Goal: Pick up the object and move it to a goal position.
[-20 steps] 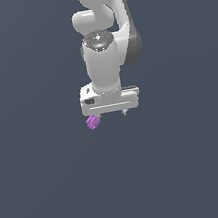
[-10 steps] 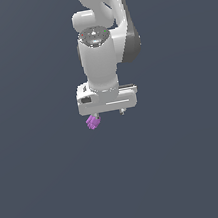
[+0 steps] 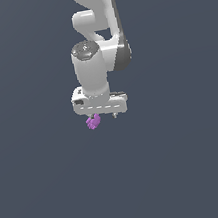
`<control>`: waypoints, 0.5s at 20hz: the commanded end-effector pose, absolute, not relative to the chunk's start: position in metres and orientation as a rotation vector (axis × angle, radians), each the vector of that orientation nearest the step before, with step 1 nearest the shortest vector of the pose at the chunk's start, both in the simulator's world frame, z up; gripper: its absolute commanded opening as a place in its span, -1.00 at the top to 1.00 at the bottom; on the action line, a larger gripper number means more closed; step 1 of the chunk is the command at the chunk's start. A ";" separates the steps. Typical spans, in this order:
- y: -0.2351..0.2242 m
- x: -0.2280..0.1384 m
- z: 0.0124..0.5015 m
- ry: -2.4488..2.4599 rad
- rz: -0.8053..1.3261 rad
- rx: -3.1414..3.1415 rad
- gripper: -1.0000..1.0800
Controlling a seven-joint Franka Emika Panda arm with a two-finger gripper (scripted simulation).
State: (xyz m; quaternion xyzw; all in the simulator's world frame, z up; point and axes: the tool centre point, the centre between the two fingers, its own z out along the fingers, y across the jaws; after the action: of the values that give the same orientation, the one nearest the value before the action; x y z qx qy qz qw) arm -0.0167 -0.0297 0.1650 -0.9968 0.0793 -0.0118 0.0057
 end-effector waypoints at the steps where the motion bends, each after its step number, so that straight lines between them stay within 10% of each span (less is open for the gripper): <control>1: -0.042 -0.029 0.150 0.361 -0.028 -3.109 -0.92; 10: -0.082 -0.076 0.103 0.739 -0.006 -3.049 -0.92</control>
State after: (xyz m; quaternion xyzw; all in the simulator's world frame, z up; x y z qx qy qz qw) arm -0.0695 -0.0769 0.1083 -0.9757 0.2192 -0.0021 0.0027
